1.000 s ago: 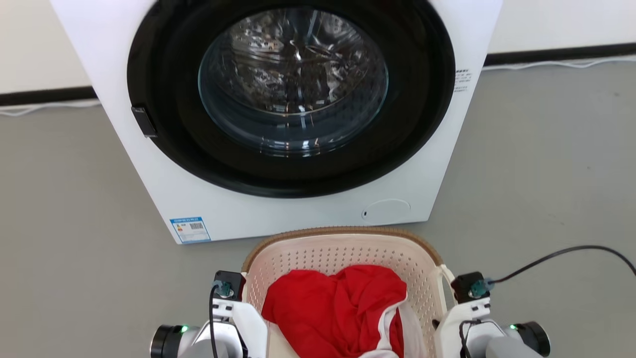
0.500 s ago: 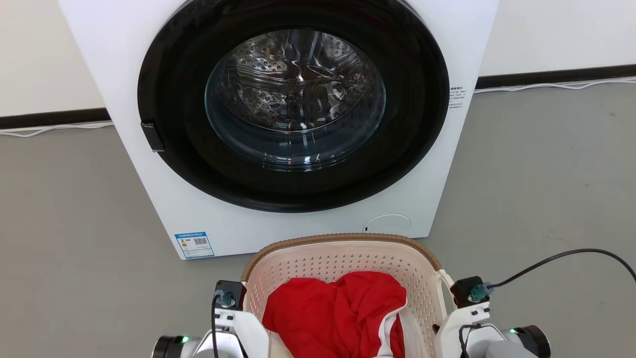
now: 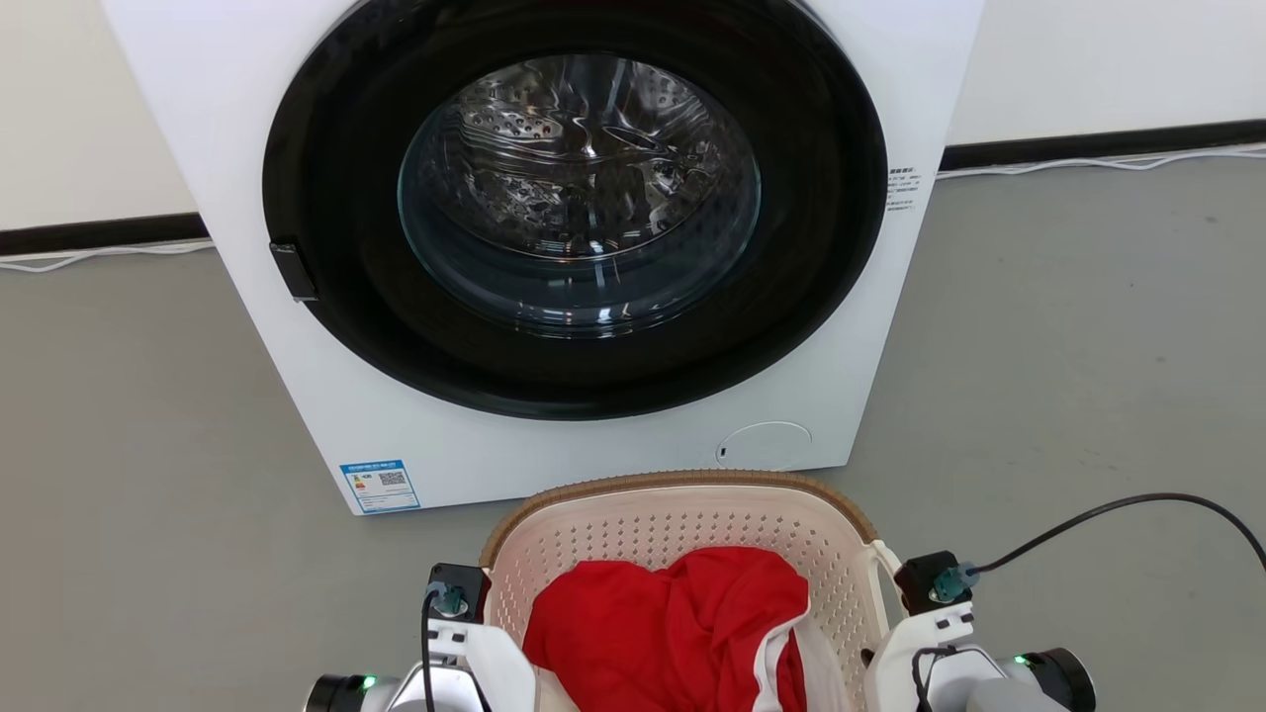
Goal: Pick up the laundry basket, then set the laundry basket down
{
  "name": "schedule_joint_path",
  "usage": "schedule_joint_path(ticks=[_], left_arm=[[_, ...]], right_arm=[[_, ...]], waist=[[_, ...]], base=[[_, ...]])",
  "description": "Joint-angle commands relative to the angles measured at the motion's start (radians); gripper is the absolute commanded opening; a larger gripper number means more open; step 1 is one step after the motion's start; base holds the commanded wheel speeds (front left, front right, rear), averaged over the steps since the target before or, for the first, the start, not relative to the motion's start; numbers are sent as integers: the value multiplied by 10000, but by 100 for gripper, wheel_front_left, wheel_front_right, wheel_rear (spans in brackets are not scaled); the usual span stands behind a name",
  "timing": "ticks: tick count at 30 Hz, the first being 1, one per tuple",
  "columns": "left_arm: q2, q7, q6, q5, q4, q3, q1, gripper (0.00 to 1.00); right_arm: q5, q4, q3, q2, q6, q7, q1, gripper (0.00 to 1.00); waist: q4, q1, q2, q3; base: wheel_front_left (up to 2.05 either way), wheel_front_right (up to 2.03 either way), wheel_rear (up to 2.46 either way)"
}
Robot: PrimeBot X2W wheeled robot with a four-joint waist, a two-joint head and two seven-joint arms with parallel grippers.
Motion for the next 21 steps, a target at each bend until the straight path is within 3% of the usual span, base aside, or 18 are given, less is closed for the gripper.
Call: schedule_joint_path(ticks=[1, 15, 21], left_arm=[[-78, -50, -158, 61, -181, -90, -288, 0], [-78, -223, -136, -226, -60, -385, -518, 0], [-78, -493, -217, -290, 127, -317, -1203, 0]], right_arm=[[-172, -370, 209, 251, 179, -108, -435, 0], [-191, -484, 114, 251, 179, -123, -483, 0], [-295, -608, -115, 251, 179, -471, -965, 0]], waist=[[-9, 0, 0, 16], [56, 0, 0, 384], [153, 0, 0, 1408]], base=[[0, 0, 0], [0, 0, 0], [0, 0, 0]])
